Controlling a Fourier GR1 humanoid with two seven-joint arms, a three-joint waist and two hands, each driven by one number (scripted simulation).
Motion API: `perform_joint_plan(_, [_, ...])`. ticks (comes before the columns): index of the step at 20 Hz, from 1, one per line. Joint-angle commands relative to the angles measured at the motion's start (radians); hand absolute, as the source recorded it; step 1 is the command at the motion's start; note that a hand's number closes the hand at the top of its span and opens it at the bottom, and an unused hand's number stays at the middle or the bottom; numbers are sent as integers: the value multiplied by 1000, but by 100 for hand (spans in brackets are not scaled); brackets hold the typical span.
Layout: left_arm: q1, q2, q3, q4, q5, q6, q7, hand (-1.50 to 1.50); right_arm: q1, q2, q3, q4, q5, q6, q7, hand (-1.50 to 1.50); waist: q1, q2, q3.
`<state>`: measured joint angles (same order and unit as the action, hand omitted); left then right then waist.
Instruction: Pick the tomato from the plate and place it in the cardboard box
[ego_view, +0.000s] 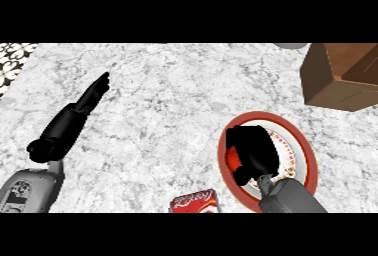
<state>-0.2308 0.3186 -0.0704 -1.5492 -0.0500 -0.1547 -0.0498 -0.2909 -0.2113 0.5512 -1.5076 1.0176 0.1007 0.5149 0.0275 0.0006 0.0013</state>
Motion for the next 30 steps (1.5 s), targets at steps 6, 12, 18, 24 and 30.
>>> perform_joint_plan(6, [5, 10, 19, 21, 2, -1, -5, 0, -41, -253, 218, -309, -127, 3, -691, 150, -25, -7, 1])
perform_joint_plan(12, [43, -8, 21, -18, -8, 22, -6, 0, 27, -515, -148, -486, -428, 5, -924, 150, -46, -5, 0])
perform_joint_plan(18, [22, 0, 15, -19, -17, 4, 4, 0, -15, -452, -453, -346, -721, 89, -768, 150, -33, 0, -1])
perform_joint_plan(24, [27, -21, 14, 63, -35, -7, -77, 0, -233, -472, -585, -120, -787, 164, -650, 150, -17, 4, -2])
perform_joint_plan(30, [7, -39, -3, -19, -57, 5, -1, 0, -379, -500, -611, 261, -680, 144, -814, 150, -1, 6, -1])
